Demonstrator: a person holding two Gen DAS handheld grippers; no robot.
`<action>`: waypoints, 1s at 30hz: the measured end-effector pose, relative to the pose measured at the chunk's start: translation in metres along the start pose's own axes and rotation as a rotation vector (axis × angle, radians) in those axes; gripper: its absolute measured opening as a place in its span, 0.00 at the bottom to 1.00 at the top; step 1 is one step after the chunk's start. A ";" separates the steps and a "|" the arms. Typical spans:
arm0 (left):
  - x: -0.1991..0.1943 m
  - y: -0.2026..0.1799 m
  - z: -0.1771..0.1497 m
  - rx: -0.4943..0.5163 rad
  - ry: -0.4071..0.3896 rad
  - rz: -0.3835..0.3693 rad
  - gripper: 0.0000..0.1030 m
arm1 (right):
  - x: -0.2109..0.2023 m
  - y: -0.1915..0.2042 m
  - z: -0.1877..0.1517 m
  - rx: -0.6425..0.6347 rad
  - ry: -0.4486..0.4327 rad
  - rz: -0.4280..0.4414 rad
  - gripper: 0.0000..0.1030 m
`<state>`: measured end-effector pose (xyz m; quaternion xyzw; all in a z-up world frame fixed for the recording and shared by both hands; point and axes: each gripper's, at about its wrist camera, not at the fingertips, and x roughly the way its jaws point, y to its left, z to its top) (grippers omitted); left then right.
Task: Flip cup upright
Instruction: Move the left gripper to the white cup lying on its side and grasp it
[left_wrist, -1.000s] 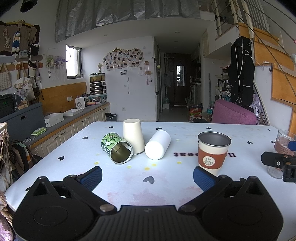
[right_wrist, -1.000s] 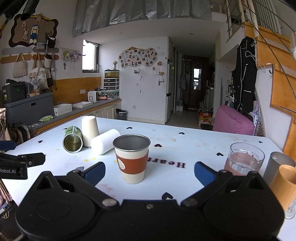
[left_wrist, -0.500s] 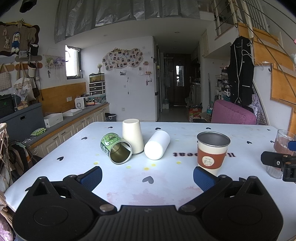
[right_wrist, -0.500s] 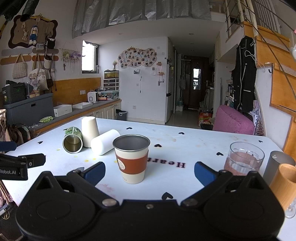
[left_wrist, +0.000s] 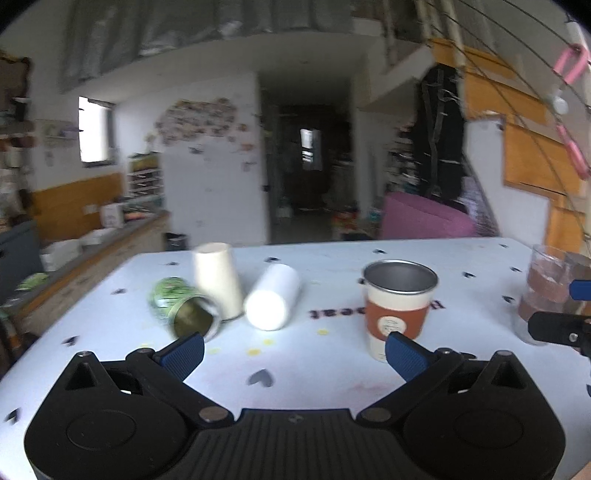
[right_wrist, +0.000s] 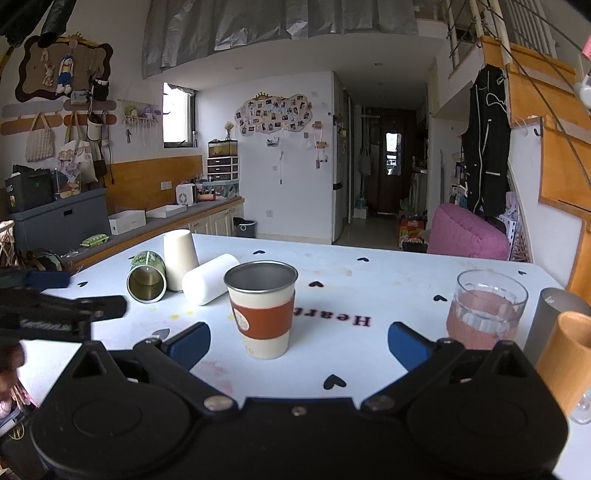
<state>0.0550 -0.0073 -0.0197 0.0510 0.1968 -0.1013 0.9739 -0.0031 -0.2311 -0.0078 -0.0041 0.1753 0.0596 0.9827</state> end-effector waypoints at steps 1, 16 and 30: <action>0.007 0.001 0.001 0.009 0.003 -0.014 0.97 | 0.000 -0.004 -0.008 0.003 -0.002 0.001 1.00; 0.128 0.010 0.027 0.246 0.056 -0.137 0.79 | 0.004 -0.010 -0.024 0.006 0.020 0.004 1.00; 0.213 0.012 0.032 0.350 0.222 0.028 0.72 | 0.004 -0.029 -0.038 0.044 0.038 0.002 1.00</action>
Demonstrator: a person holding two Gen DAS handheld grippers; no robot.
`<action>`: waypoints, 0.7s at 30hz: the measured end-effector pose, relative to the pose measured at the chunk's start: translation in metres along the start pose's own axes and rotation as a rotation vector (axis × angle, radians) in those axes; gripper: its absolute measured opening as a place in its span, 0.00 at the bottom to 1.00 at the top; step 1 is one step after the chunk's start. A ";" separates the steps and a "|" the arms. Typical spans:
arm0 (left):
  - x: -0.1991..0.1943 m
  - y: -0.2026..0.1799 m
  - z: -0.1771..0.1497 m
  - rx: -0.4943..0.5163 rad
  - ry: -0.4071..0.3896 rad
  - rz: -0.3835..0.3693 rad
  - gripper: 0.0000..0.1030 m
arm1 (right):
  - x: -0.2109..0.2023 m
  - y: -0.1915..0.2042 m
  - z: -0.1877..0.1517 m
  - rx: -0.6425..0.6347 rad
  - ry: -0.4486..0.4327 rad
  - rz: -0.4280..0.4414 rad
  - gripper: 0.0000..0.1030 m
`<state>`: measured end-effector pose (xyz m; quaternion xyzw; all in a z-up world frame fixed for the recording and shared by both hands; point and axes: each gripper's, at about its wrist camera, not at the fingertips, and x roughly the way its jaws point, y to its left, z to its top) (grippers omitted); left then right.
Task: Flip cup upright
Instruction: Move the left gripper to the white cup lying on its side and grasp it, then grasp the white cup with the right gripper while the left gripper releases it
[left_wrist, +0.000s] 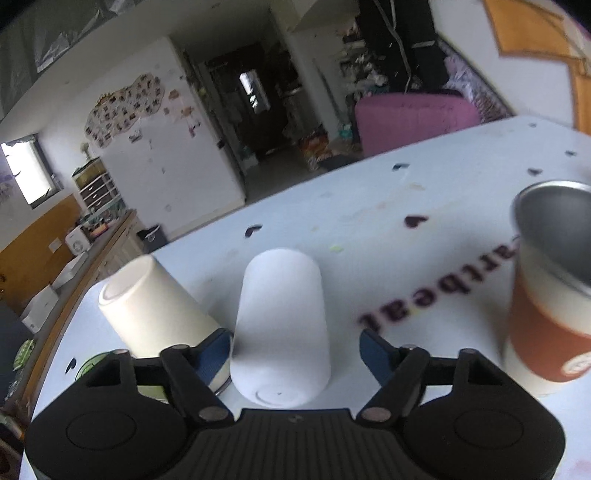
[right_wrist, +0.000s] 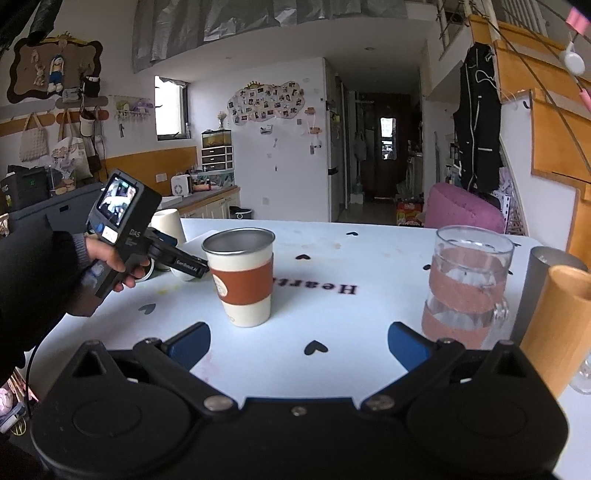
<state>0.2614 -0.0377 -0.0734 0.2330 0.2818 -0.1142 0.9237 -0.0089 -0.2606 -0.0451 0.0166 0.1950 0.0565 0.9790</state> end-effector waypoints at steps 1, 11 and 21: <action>0.004 0.000 0.000 -0.001 0.015 0.015 0.68 | 0.000 -0.001 0.000 0.003 0.000 -0.001 1.00; -0.021 -0.010 -0.014 -0.034 0.039 0.028 0.60 | -0.001 -0.005 -0.001 0.023 -0.005 0.012 1.00; -0.118 -0.049 -0.073 0.021 0.001 -0.066 0.60 | -0.001 -0.010 -0.001 0.063 -0.005 0.050 1.00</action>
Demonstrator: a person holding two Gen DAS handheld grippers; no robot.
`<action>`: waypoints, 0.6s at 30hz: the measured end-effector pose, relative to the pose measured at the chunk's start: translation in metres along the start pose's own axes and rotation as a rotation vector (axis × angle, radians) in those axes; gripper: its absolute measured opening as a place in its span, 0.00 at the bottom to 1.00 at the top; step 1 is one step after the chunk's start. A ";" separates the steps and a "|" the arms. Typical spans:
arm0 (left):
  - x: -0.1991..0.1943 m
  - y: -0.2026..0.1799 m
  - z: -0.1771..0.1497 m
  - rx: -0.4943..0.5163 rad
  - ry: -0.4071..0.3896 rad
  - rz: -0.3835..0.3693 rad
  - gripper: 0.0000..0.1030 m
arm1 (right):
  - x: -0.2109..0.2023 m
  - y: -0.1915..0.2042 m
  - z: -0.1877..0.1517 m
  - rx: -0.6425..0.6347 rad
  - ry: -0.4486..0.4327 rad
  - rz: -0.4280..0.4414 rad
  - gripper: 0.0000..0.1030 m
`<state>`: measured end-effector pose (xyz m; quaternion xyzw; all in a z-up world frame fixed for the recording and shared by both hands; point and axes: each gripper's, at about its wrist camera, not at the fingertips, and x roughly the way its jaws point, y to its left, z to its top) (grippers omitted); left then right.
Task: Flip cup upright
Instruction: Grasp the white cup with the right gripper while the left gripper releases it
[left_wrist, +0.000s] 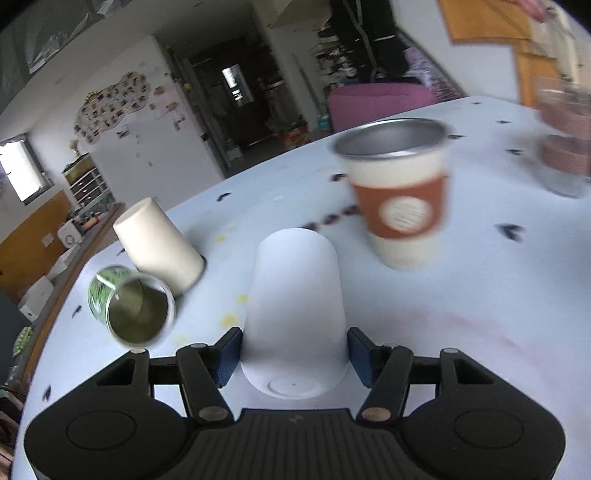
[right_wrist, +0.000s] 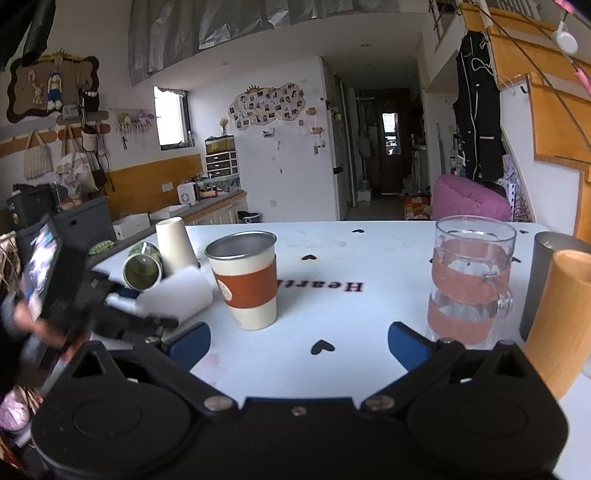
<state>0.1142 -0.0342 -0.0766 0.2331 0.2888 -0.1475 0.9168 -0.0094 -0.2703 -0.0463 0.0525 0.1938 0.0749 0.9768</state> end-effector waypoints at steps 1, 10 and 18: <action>-0.010 -0.005 -0.007 -0.009 -0.009 -0.011 0.60 | 0.000 0.000 0.000 0.005 0.000 0.003 1.00; -0.071 -0.047 -0.044 0.027 -0.072 -0.074 0.60 | 0.009 -0.004 -0.001 0.077 0.058 0.001 1.00; -0.084 -0.065 -0.051 -0.011 -0.118 -0.094 0.60 | 0.036 0.013 0.008 0.134 0.205 0.139 1.00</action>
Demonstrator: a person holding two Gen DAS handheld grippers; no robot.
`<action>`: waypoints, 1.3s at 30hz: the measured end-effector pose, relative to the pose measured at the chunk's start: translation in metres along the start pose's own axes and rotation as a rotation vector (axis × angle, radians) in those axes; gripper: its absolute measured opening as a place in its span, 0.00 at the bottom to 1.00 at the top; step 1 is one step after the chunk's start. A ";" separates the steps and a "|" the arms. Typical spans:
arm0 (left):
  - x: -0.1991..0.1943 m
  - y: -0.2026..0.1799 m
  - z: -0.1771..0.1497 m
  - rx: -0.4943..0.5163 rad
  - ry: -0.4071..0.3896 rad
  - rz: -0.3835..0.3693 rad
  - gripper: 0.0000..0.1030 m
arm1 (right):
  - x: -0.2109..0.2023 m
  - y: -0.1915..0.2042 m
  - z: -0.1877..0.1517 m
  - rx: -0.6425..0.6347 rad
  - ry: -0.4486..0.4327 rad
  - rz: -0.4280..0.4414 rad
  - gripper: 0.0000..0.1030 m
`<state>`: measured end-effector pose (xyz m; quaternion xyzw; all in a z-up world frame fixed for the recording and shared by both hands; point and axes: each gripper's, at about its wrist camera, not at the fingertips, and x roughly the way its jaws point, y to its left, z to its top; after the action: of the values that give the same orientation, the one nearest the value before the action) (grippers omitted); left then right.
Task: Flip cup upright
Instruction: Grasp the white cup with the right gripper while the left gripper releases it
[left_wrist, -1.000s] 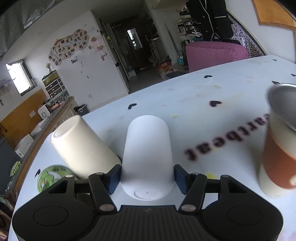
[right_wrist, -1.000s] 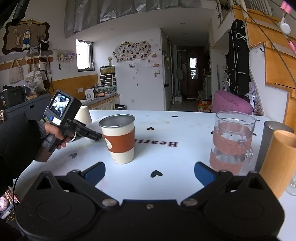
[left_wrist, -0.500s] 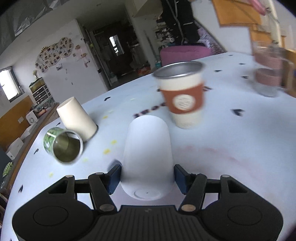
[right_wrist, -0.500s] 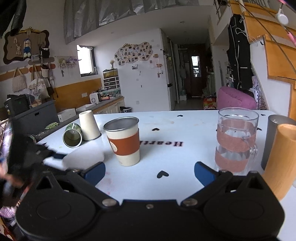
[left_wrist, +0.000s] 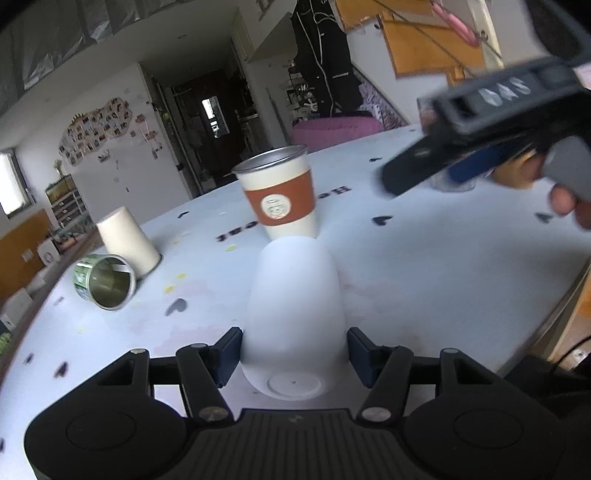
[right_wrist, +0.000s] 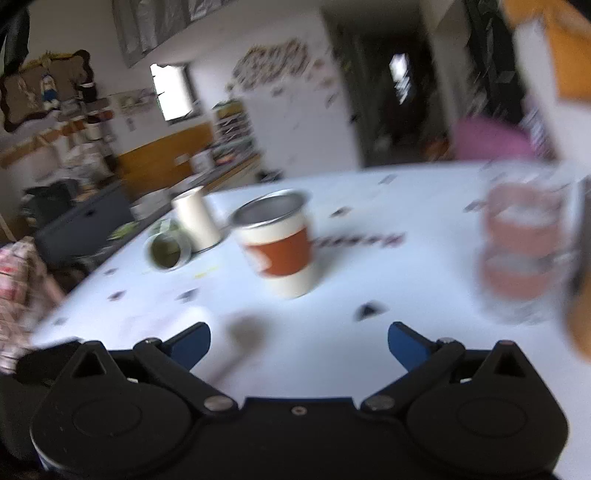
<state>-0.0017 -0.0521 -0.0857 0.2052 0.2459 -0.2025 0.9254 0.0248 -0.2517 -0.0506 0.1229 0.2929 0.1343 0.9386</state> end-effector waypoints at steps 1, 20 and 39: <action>-0.002 -0.002 -0.001 -0.003 -0.004 -0.005 0.60 | 0.007 0.001 0.003 0.037 0.040 0.047 1.00; -0.013 -0.005 -0.015 -0.039 -0.086 -0.143 0.60 | 0.072 0.008 -0.015 0.483 0.351 0.185 0.74; -0.012 -0.017 -0.008 0.027 -0.195 -0.130 0.60 | 0.067 -0.013 -0.019 0.559 0.330 0.196 0.76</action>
<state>-0.0228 -0.0591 -0.0903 0.1807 0.1647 -0.2845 0.9270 0.0687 -0.2391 -0.1040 0.3798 0.4534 0.1564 0.7910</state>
